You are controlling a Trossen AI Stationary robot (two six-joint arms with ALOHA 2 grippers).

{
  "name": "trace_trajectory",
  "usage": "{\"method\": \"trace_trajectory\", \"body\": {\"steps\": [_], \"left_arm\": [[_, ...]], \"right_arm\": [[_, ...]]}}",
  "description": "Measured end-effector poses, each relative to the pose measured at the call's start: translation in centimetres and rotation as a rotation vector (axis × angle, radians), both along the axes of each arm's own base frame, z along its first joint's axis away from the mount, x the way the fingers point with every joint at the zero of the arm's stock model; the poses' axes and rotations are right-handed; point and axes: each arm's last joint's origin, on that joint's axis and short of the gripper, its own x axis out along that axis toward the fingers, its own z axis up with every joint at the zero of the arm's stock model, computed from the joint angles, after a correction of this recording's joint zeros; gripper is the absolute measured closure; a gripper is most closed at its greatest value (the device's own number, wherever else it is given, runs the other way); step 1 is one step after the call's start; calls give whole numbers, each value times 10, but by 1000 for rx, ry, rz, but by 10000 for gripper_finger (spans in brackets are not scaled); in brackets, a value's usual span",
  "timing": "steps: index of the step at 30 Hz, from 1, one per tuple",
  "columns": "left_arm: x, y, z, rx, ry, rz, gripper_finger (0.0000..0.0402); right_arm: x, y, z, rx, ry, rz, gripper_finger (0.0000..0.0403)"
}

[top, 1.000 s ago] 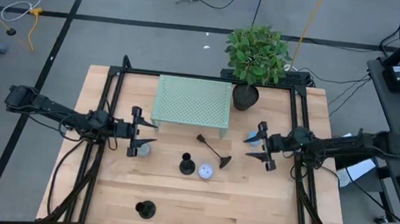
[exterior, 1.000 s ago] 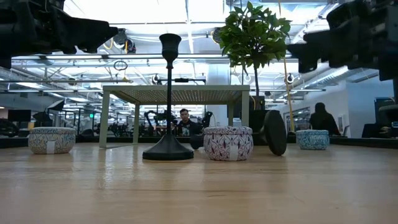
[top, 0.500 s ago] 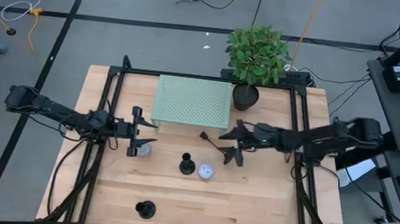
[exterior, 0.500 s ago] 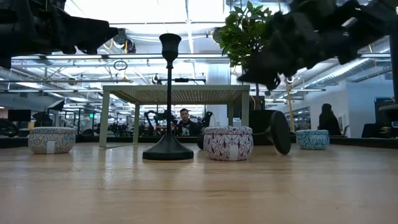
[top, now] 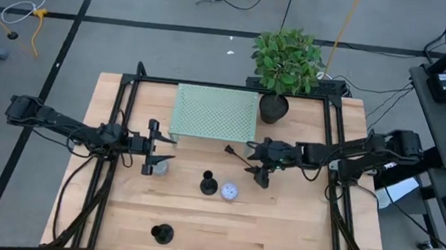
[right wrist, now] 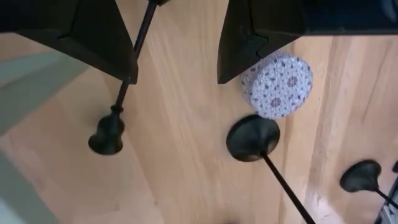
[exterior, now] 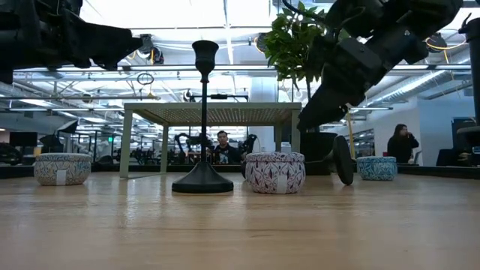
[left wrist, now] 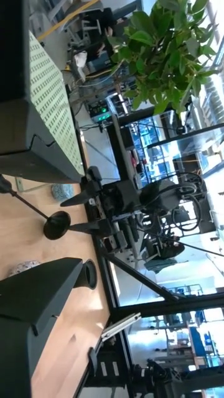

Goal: Pick & Place candle stick holders
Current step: Put the black candle holder on the shelf

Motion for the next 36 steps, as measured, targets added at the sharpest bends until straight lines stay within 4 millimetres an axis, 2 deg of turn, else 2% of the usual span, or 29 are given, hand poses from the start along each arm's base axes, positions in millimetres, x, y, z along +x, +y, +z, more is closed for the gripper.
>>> {"method": "trace_trajectory", "body": {"steps": [5, 14, 21, 27, 36], "left_arm": [[0, 0, 0, 0, 0, 0, 188], [0, 0, 0, 0, 1, 0, 188], [0, 0, 0, 0, 1, 0, 188], [0, 0, 0, 1, 1, 0, 188], [0, 0, 0, 7, 1, 1, 188]], "right_arm": [[-2, 0, -2, 4, 31, 3, 190], [-13, 2, -14, 92, 198, -72, 190], [-15, 9, -15, 217, 240, 28, 191], [-26, 19, -17, 243, 348, 19, 190], [-30, 11, 2, 188, 230, -37, 191]]}}
